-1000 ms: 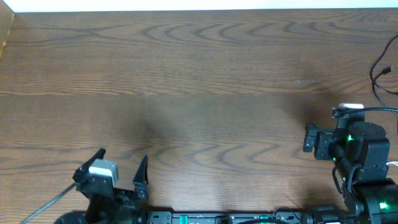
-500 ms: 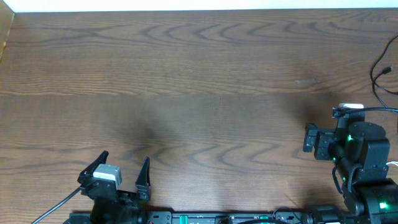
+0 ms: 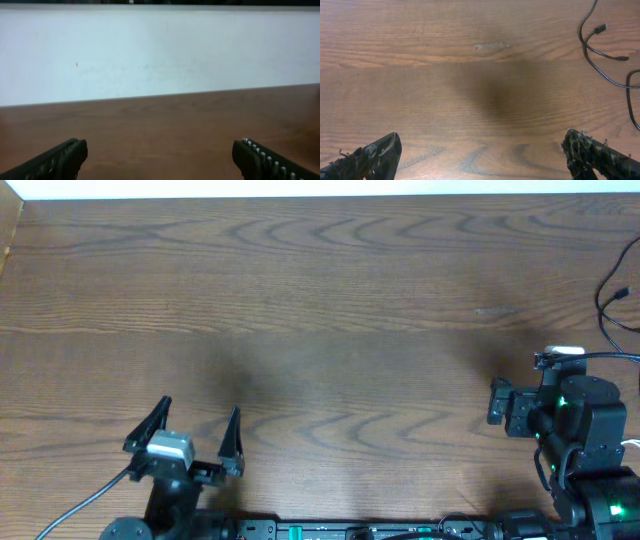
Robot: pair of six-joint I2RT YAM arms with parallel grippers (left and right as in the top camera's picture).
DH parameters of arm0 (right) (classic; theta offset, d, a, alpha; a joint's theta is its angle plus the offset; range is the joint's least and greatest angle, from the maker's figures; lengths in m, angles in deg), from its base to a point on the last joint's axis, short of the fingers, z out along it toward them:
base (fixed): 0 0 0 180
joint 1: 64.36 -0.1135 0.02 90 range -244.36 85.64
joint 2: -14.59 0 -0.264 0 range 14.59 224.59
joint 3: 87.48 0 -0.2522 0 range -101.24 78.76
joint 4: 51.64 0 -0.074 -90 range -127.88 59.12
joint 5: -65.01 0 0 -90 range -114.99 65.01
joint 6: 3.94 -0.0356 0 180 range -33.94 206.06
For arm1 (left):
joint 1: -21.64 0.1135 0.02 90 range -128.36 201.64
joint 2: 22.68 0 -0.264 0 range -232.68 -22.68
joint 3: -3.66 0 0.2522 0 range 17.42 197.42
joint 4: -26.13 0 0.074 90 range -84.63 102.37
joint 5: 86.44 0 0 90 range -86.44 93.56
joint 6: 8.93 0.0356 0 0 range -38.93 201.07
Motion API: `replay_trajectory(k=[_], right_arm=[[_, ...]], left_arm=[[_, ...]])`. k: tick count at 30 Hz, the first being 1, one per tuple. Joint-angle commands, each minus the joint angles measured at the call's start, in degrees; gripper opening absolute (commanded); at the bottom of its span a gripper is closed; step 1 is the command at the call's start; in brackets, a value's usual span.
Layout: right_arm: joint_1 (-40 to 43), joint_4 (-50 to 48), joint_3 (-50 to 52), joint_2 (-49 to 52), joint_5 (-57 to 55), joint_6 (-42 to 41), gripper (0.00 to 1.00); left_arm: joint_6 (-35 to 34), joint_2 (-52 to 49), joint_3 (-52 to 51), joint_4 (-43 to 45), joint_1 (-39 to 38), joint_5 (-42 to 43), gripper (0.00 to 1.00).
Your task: Untangle cables
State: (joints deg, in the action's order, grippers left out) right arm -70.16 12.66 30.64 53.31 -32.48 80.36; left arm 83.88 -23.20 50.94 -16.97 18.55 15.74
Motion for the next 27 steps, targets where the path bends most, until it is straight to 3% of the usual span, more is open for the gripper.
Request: replay_trajectory(k=[1,20,27], right_arm=[[-0.4,0.1,0.1,-0.2,-0.5,-0.7,0.99],[-0.4,0.1,0.1,-0.2,-0.5,-0.7,0.99],[-0.4,0.1,0.1,-0.2,-0.5,-0.7,0.99]], left_arm=[[-0.5,0.4,-4.3,4.7,0.3,0.9,0.98],[-0.5,0.4,-24.7,22.8,0.3,0.9,0.98],[-0.5,0.4,-28.7,23.9,0.3,0.9,0.98]])
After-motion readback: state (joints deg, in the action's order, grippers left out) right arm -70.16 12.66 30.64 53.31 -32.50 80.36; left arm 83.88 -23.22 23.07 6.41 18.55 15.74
